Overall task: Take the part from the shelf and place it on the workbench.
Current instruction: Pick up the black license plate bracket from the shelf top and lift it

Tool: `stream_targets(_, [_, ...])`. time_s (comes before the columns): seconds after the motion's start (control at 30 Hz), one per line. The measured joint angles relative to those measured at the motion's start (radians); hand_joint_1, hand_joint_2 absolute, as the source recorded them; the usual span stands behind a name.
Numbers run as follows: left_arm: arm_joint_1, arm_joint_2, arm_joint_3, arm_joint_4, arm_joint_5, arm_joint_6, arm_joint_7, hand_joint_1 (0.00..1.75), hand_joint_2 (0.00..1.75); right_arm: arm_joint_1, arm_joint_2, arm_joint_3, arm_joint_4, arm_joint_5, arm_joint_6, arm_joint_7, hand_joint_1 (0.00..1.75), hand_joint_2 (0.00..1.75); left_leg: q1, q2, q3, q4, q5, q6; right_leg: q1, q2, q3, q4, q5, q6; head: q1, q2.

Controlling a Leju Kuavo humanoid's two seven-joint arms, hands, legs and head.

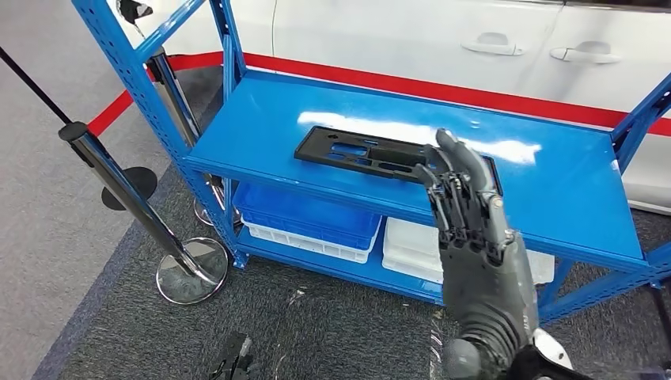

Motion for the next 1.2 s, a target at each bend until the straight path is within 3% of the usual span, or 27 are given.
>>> stream_targets(0.07, [0.009,0.000,0.019,0.001,0.028,-0.001,-0.008,0.00,0.00,-0.028,0.012,0.014,0.042,0.028,0.002,0.029,0.00,1.75,-0.003,-0.001,-0.002,0.004,-0.005,-0.009,0.002,0.001,0.018,-0.052,0.011,-0.009,-0.001,0.000])
stream_targets(0.13, [0.018,-0.001,0.033,0.002,0.043,-0.002,-0.003,0.00,0.00,-0.057,0.026,0.032,0.094,0.071,-0.002,0.063,0.00,1.75,-0.003,-0.001,-0.005,0.002,-0.005,-0.018,0.003,0.002,0.021,-0.061,0.012,-0.020,-0.003,0.000])
stream_targets(0.2, [0.023,-0.005,0.042,0.003,0.047,-0.003,0.012,0.00,0.00,-0.088,0.045,0.054,0.158,0.112,-0.005,0.088,0.00,1.75,0.000,0.000,-0.015,0.027,-0.024,-0.029,0.000,-0.001,0.025,-0.069,0.015,-0.029,-0.005,0.000])
stream_targets(0.3, [0.025,-0.011,0.049,0.004,0.044,-0.003,0.030,0.00,0.00,-0.126,0.081,0.089,0.260,0.157,-0.012,0.109,0.00,1.75,0.007,0.004,-0.092,0.188,-0.103,-0.048,-0.002,-0.009,0.028,-0.074,0.017,-0.036,-0.010,0.000])
stream_targets(0.37, [0.029,-0.015,0.050,0.004,0.033,-0.006,0.039,0.00,0.00,-0.147,0.103,0.111,0.332,0.190,-0.015,0.129,0.00,1.75,0.012,0.006,-0.135,0.269,-0.120,-0.054,-0.001,-0.013,0.028,-0.073,0.016,-0.037,-0.010,0.000])
stream_targets(0.4, [0.031,-0.017,0.050,0.004,0.026,-0.008,0.042,0.00,0.00,-0.159,0.115,0.121,0.369,0.205,-0.015,0.139,0.00,1.75,0.014,0.007,-0.133,0.259,-0.103,-0.055,-0.001,-0.013,0.028,-0.073,0.016,-0.037,-0.010,0.000])
stream_targets(0.43, [0.032,-0.018,0.050,0.004,0.019,-0.011,0.045,0.00,0.00,-0.174,0.128,0.129,0.405,0.218,-0.015,0.146,0.00,1.75,0.015,0.008,-0.112,0.211,-0.071,-0.055,-0.001,-0.012,0.029,-0.073,0.016,-0.037,-0.010,0.000])
stream_targets(0.47, [0.033,-0.018,0.050,0.004,0.013,-0.013,0.046,0.00,0.00,-0.189,0.140,0.137,0.439,0.228,-0.014,0.152,0.00,1.75,0.016,0.009,-0.079,0.140,-0.035,-0.054,-0.002,-0.012,0.030,-0.073,0.016,-0.036,-0.010,0.000])
stream_targets(0.53, [0.031,-0.020,0.050,0.004,0.001,-0.017,0.047,0.00,0.00,-0.222,0.163,0.148,0.507,0.241,-0.012,0.165,0.00,1.75,0.012,0.010,-0.022,0.024,0.003,-0.048,0.001,-0.011,0.029,-0.073,0.015,-0.031,-0.010,0.000])
stream_targets(0.63, [0.033,-0.024,0.050,0.004,-0.010,-0.023,0.047,0.00,0.00,-0.269,0.190,0.161,0.608,0.247,-0.012,0.179,0.00,1.75,0.007,0.007,-0.009,-0.009,0.008,-0.033,0.003,-0.010,0.028,-0.080,0.019,-0.017,-0.008,0.000])
stream_targets(0.7, [0.034,-0.024,0.050,0.004,-0.012,-0.025,0.047,0.00,0.00,-0.288,0.202,0.166,0.659,0.249,-0.013,0.181,0.00,1.75,0.010,0.007,-0.005,-0.020,0.015,-0.020,0.002,-0.010,0.022,-0.067,0.007,-0.009,-0.008,0.000])
stream_targets(0.77, [0.033,-0.025,0.050,0.004,-0.013,-0.029,0.046,0.00,0.00,-0.304,0.212,0.168,0.702,0.255,-0.014,0.185,0.00,1.75,0.012,0.007,-0.002,-0.028,0.020,-0.009,0.002,-0.010,-0.015,0.013,-0.041,-0.006,-0.006,0.000])
stream_targets(0.83, [0.034,-0.027,0.050,0.004,-0.014,-0.043,0.042,0.00,0.00,-0.319,0.217,0.175,0.749,0.270,-0.011,0.201,0.00,1.75,0.010,0.007,-0.002,-0.028,0.020,-0.003,0.004,-0.009,-0.077,0.143,-0.094,-0.006,-0.005,0.000])
stream_targets(0.87, [0.034,-0.029,0.050,0.004,-0.014,-0.052,0.039,0.00,0.00,-0.327,0.219,0.179,0.777,0.278,-0.005,0.213,0.00,1.75,0.009,0.007,-0.002,-0.028,0.020,-0.003,0.005,-0.009,-0.098,0.185,-0.102,-0.006,-0.005,0.000])
stream_targets(0.9, [0.034,-0.030,0.050,0.004,-0.015,-0.061,0.036,0.00,0.00,-0.339,0.222,0.184,0.807,0.287,0.002,0.224,0.00,1.75,0.008,0.007,-0.002,-0.026,0.019,-0.003,0.005,-0.009,-0.103,0.191,-0.091,-0.007,-0.005,0.000])
stream_targets(0.97, [0.030,-0.033,0.050,0.004,-0.019,-0.072,0.034,0.00,0.00,-0.374,0.231,0.194,0.875,0.307,0.018,0.244,0.00,1.75,0.008,0.006,-0.002,-0.021,0.017,-0.004,0.006,-0.010,-0.059,0.091,-0.025,-0.013,-0.005,0.000])
stream_targets(1.03, [0.024,-0.037,0.050,0.004,-0.025,-0.077,0.036,0.00,0.00,-0.413,0.241,0.202,0.945,0.333,0.025,0.264,0.00,1.75,0.005,0.005,-0.006,-0.012,0.012,-0.008,0.010,-0.010,-0.001,-0.031,0.019,-0.020,-0.006,0.000])
stream_targets(1.07, [0.021,-0.039,0.050,0.004,-0.027,-0.079,0.037,0.00,0.00,-0.429,0.247,0.207,0.980,0.350,0.028,0.278,0.00,1.75,0.005,0.005,-0.009,-0.009,0.011,-0.012,0.012,-0.010,0.014,-0.062,0.025,-0.022,-0.006,0.000])
stream_targets(1.2, [0.016,-0.041,0.049,0.004,-0.028,-0.089,0.036,0.00,0.00,-0.475,0.257,0.230,1.107,0.413,0.056,0.348,0.00,1.75,0.006,0.006,-0.016,-0.002,0.006,-0.031,0.012,-0.009,0.023,-0.084,0.030,-0.035,-0.007,0.000])
